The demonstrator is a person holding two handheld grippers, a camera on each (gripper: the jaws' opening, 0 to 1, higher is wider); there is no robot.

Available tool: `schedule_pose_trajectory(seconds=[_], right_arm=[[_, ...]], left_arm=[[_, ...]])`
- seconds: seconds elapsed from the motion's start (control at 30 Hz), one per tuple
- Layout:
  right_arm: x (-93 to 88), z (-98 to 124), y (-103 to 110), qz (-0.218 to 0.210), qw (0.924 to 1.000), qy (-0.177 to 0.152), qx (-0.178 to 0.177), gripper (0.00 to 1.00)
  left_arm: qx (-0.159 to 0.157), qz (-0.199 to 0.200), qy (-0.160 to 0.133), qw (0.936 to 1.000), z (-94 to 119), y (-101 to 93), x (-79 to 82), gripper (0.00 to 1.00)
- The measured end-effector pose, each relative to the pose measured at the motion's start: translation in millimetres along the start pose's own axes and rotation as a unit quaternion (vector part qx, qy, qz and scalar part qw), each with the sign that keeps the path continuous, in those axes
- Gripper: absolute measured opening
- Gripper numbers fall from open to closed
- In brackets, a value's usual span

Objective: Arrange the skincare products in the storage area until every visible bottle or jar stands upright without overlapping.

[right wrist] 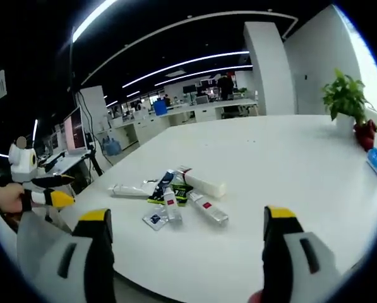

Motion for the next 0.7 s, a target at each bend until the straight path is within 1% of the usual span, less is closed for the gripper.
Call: schedule_pose_trajectory(seconds=[0.7], right_arm=[[-0.8,-0.3,-1.5,-0.005,1.0000,0.002,-0.003,1.00]], left_arm=[[0.000,-0.003,0.002,1.0000,-0.8,0.1,-1.0,0.97]])
Point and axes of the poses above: the point that each gripper's makers call its tool centre point, and the gripper's own axes: z roughly backward along the fingers, y roughly to its left, x roughly out of its top, the point moved 5 cm from there along z, roughly backward along the fingers, and after that the axes turned 6 degrees about -y, right-handed, at the moved point
